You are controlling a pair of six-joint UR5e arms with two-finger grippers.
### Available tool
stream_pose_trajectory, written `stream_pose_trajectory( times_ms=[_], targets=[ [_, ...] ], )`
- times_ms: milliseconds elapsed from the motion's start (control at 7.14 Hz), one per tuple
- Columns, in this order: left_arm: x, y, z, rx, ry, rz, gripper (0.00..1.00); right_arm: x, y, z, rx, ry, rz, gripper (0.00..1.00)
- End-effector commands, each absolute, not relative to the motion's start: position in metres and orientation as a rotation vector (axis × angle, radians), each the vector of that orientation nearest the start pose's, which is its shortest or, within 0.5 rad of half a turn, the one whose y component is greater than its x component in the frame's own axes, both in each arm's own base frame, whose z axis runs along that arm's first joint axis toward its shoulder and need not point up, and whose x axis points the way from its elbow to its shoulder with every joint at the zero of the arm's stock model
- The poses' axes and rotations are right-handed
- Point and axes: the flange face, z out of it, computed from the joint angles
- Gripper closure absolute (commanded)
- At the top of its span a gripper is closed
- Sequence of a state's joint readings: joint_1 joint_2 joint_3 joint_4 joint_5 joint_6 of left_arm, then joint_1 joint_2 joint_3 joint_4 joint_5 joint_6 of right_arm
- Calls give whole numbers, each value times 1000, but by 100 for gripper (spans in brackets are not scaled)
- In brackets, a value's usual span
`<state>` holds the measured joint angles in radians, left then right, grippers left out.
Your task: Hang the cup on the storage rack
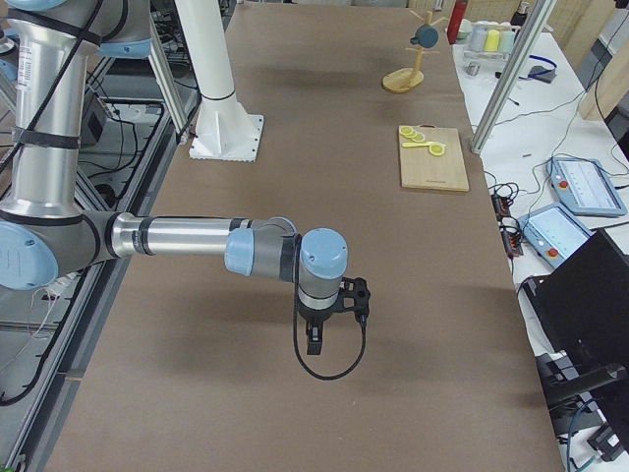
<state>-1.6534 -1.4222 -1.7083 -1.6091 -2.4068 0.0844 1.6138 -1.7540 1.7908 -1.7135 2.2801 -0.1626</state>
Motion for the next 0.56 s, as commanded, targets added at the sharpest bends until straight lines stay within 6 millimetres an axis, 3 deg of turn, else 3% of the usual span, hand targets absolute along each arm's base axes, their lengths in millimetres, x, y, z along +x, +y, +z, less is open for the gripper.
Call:
stream_pose_trajectory(
  times_ms=[0, 420],
  targets=[
    [-95, -429, 647, 104, 830, 18, 1, 86, -401, 652, -28, -715, -77, 0],
    [-95, -430, 645, 121, 829, 26, 1, 86, -392, 659, -43, -712, -76, 0]
  ],
)
